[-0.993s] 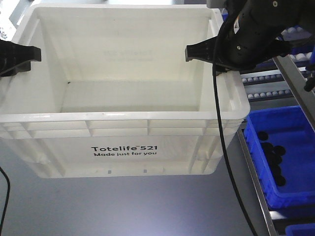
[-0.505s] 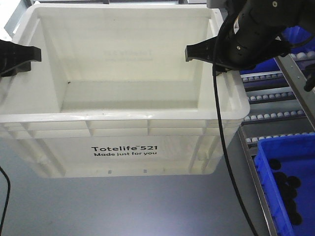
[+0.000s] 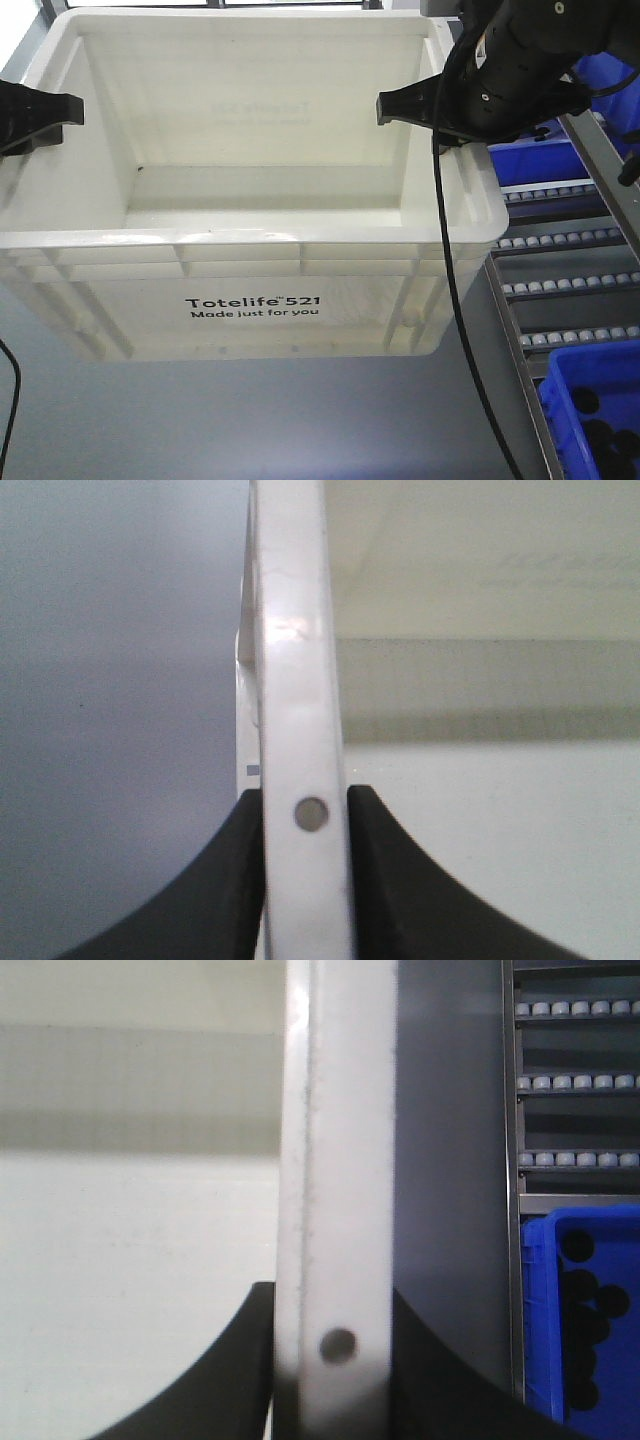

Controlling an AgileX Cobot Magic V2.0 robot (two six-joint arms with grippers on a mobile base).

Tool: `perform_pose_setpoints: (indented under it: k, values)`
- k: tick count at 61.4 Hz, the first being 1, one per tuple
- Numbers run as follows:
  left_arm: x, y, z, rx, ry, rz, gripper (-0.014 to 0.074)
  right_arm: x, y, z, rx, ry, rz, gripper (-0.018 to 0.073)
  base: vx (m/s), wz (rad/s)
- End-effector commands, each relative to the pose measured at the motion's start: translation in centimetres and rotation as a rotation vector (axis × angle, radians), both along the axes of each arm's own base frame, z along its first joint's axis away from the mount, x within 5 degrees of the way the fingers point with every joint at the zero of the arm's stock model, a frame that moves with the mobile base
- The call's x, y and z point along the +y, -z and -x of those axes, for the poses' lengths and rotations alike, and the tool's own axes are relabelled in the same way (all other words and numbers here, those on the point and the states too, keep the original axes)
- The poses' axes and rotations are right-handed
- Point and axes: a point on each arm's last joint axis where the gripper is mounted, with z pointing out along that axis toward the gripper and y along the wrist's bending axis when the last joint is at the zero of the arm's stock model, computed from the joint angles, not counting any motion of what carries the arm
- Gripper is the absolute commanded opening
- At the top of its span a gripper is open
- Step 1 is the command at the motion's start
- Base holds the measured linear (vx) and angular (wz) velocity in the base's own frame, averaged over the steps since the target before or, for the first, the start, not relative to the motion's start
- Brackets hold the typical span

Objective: Move bin from left to right shelf
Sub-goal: 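Carry the tote with both grippers past the blue bin racks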

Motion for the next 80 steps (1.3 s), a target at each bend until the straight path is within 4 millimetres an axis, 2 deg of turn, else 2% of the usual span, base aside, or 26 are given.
perform_pose_setpoints:
  k: [1,80]
  values:
    - [-0.07,-3.48,0.25,-0.211,0.01,0.013,0.0092,-1.4,-3.33,0.13,-0.177,-0.003,0.045,0.001,0.32,0.05]
    - [-0.07,-3.48,0.25,-0.211,0.01,0.013,0.0092,-1.4,-3.32,0.14,-0.176,-0.003,0.045,0.001,0.29,0.04]
